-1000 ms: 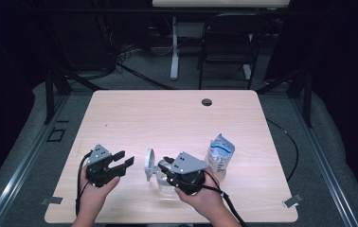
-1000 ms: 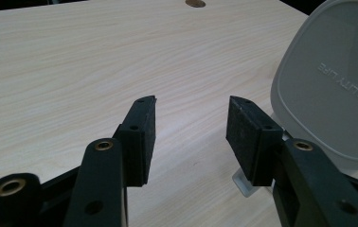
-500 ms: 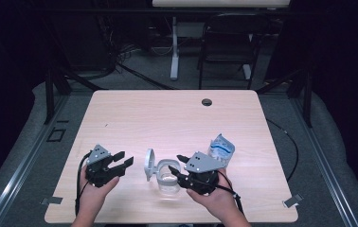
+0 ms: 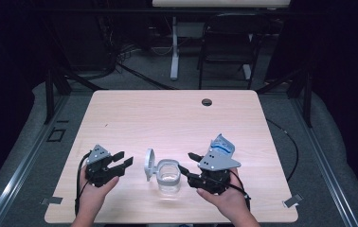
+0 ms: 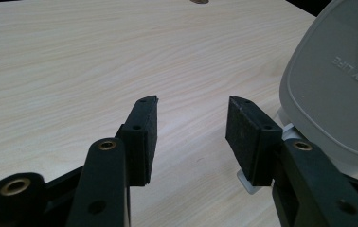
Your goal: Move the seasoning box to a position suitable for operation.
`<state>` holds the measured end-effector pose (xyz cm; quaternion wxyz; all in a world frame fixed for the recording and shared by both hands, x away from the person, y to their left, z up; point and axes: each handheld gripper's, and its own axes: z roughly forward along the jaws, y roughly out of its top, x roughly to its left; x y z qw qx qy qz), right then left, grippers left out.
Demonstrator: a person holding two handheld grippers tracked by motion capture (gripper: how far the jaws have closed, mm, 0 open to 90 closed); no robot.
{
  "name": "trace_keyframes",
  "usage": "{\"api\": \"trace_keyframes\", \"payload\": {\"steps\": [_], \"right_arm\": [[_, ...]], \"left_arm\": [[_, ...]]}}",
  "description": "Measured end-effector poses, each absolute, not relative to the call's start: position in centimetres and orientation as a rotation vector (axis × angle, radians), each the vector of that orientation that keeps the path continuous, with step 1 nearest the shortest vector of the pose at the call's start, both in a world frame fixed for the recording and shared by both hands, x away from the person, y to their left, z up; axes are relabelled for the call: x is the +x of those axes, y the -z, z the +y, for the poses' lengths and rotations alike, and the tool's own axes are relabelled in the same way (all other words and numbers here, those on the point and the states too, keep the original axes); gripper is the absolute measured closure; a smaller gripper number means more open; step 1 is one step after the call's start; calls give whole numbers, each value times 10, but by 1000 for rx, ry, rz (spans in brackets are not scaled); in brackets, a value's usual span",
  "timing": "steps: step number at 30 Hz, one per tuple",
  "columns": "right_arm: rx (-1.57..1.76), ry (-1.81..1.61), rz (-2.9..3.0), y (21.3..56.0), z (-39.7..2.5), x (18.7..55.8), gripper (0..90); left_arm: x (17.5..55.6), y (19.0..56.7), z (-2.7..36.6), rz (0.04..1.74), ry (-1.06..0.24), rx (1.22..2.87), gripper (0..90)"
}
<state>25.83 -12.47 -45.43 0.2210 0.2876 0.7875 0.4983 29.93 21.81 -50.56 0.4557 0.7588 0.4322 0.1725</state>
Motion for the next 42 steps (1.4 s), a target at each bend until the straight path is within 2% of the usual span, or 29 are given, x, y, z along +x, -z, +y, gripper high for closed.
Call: {"api": "trace_keyframes", "payload": {"steps": [5,10,20,42], "right_arm": [[810,-1355,2165,453,-134,258,435],[833,-1344,2144,451,-144,257,430],[902,-1320,2100,444,-164,255,508],[967,-1220,2031,434,-201,259,547]], "left_arm": [[299,506,218,1068,-425,1862,542],[299,505,218,1063,-424,1861,541],[298,504,219,1066,-427,1856,540],[299,505,221,1073,-433,1856,539]]}}
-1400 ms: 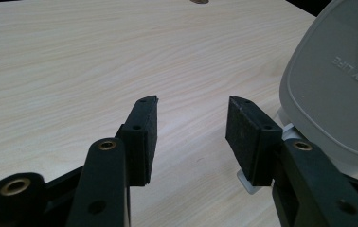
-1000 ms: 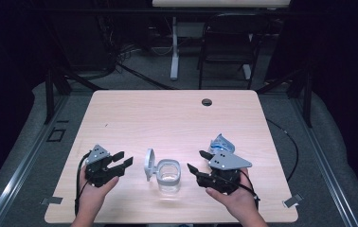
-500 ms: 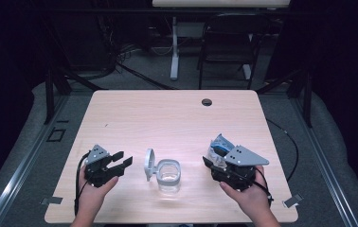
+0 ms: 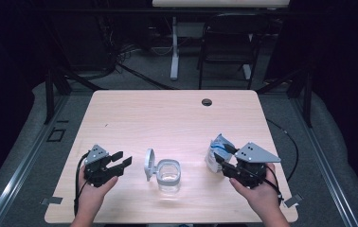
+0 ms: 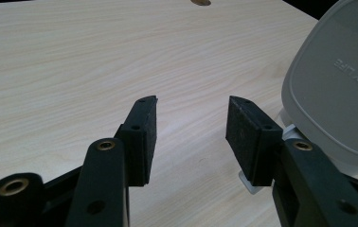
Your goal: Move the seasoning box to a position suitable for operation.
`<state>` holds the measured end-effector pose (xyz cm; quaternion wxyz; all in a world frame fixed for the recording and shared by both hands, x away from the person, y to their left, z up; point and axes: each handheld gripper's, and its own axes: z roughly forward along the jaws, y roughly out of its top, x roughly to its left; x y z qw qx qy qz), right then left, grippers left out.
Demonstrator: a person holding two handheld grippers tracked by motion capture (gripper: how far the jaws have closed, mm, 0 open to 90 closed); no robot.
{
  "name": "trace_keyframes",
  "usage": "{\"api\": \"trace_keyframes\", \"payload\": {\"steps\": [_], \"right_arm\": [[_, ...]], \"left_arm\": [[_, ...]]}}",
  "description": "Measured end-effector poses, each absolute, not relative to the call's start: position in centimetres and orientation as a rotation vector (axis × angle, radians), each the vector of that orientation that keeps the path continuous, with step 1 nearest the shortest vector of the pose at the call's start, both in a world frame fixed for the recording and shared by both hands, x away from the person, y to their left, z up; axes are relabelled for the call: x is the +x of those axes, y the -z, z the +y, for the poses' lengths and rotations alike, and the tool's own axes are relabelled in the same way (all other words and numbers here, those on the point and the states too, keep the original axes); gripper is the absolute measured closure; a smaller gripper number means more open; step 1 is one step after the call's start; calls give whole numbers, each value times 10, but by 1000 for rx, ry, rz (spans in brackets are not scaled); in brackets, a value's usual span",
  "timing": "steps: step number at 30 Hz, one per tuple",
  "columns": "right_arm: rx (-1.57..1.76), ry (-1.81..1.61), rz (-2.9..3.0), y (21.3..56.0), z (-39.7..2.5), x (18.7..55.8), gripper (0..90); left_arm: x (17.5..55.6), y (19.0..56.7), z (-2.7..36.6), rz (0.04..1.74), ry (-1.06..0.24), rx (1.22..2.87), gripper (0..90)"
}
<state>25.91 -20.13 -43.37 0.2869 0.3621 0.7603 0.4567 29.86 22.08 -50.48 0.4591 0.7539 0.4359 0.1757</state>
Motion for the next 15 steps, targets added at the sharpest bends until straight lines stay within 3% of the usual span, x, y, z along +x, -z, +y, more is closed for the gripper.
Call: {"api": "trace_keyframes", "payload": {"steps": [15], "right_arm": [[999,-1187,1998,427,-215,260,538]], "left_arm": [[298,504,222,1083,-435,1845,540]]}}
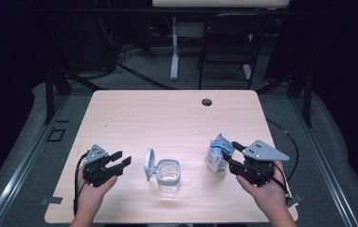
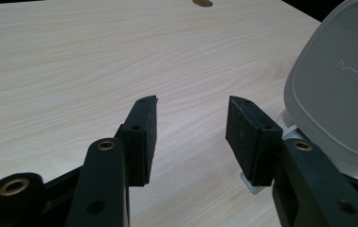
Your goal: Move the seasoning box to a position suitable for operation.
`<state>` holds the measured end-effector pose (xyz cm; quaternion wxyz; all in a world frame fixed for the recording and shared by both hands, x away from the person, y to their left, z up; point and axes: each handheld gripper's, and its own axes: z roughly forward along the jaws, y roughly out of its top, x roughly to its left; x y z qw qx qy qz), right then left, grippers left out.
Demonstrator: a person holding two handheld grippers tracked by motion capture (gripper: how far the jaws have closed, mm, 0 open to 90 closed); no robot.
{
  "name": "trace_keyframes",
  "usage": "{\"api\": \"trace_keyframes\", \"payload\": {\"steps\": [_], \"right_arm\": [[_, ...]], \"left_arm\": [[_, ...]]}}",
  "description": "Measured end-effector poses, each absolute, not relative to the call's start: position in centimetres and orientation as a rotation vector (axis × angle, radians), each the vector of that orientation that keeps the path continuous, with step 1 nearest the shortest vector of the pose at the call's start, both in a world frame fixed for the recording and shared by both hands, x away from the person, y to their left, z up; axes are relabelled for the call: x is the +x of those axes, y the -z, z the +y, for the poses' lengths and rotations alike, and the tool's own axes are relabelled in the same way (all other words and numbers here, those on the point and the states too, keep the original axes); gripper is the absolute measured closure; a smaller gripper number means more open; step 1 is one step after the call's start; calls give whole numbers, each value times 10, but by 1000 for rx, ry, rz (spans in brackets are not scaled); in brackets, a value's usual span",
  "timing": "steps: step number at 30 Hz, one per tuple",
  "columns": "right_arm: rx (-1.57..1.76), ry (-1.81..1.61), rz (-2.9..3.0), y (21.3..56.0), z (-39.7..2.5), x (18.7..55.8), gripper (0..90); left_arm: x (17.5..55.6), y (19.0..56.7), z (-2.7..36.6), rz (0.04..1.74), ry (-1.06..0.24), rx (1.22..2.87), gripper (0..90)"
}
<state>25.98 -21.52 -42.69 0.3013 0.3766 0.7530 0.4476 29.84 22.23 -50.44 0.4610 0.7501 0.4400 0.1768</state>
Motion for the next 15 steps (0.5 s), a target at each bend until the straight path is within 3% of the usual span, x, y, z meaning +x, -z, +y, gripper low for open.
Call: {"api": "trace_keyframes", "payload": {"steps": [15], "right_arm": [[1025,-1176,1987,428,-224,261,528]], "left_arm": [[299,506,221,1084,-432,1850,540]]}}
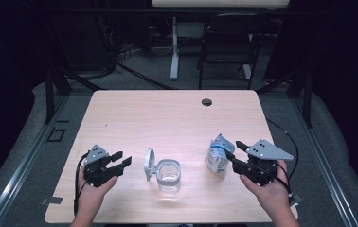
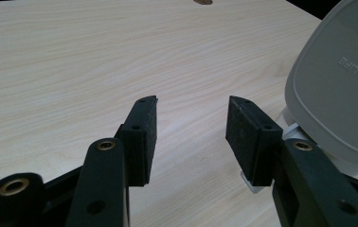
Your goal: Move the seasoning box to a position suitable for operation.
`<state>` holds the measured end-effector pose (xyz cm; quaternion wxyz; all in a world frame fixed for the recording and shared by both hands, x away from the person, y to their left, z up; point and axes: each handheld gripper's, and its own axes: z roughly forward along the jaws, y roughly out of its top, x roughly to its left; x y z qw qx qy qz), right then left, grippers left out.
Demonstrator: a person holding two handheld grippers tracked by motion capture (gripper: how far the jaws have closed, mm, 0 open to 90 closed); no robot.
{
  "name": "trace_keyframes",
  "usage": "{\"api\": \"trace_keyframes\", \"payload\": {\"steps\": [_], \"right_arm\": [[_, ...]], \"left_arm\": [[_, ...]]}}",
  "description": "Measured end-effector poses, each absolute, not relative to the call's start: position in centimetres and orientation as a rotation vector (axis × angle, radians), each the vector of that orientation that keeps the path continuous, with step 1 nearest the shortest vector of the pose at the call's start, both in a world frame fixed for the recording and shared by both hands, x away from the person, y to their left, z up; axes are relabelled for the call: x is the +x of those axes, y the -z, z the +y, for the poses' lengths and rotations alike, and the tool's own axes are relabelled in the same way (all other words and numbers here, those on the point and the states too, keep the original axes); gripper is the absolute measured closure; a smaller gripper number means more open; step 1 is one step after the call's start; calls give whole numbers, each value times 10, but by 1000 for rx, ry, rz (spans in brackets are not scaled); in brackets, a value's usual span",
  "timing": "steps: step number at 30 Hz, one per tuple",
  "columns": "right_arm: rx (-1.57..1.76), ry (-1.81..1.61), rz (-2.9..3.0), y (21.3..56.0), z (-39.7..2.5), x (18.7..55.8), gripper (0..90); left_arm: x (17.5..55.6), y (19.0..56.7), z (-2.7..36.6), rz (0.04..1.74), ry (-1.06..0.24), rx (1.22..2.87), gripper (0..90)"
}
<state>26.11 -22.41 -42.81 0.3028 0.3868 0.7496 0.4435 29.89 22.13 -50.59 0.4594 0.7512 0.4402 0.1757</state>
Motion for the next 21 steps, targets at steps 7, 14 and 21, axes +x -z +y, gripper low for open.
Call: {"api": "trace_keyframes", "payload": {"steps": [7,14,21], "right_arm": [[1033,-1157,1997,433,-225,263,534],[1050,-1145,2007,440,-225,270,536],[1069,-1137,2031,450,-224,280,547]], "left_arm": [[299,507,221,1088,-430,1848,540],[299,507,221,1086,-432,1848,540],[299,507,222,1089,-432,1851,540]]}}
